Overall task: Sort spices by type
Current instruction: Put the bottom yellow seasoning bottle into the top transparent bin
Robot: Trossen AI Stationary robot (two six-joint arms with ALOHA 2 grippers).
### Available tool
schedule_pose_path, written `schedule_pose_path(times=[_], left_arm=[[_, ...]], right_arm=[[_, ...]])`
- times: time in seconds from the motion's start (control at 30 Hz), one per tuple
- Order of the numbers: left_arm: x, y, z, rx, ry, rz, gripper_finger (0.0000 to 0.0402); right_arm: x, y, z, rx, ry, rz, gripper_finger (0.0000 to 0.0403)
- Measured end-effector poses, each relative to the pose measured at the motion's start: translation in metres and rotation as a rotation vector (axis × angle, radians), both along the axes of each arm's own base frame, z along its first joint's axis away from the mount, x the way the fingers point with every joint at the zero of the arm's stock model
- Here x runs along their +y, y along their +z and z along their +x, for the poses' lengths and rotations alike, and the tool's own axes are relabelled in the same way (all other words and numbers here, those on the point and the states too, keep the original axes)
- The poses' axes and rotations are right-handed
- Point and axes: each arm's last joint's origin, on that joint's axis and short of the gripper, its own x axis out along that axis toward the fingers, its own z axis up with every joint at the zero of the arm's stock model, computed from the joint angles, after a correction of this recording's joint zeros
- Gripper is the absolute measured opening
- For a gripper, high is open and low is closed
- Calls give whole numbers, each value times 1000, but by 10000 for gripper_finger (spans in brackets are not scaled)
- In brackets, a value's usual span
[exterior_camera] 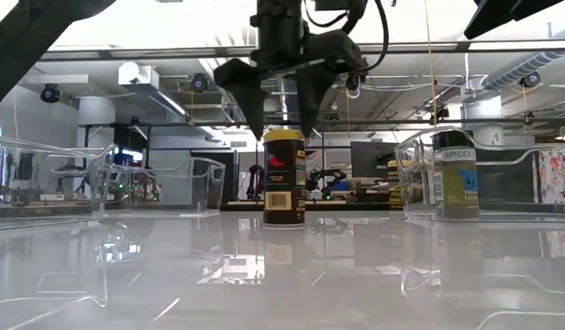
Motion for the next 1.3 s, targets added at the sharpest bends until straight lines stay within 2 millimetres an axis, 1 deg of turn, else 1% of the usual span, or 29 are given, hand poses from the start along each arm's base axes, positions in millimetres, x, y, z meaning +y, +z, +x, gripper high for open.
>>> schedule_pose_path(times=[0.33,0.57,0.77,1.07,1.3], left_arm=[[4,-6,0,-1,99,-39,328],[7,-9,-1,6,184,-59,314],[14,-9,0,-2,277,-106,310],[15,-13,1,-9,366,-135,310],[25,-13,1,-4,452,-188,310]], right_arm=[[0,-1,0,4,0,-4,300],[-1,-11,-1,29,1,-22,309],[-1,-18,-2,46,-3,-29,300],[0,-22,-4,67,8,-8,286],[3,-23,-6,69,5,11,281]])
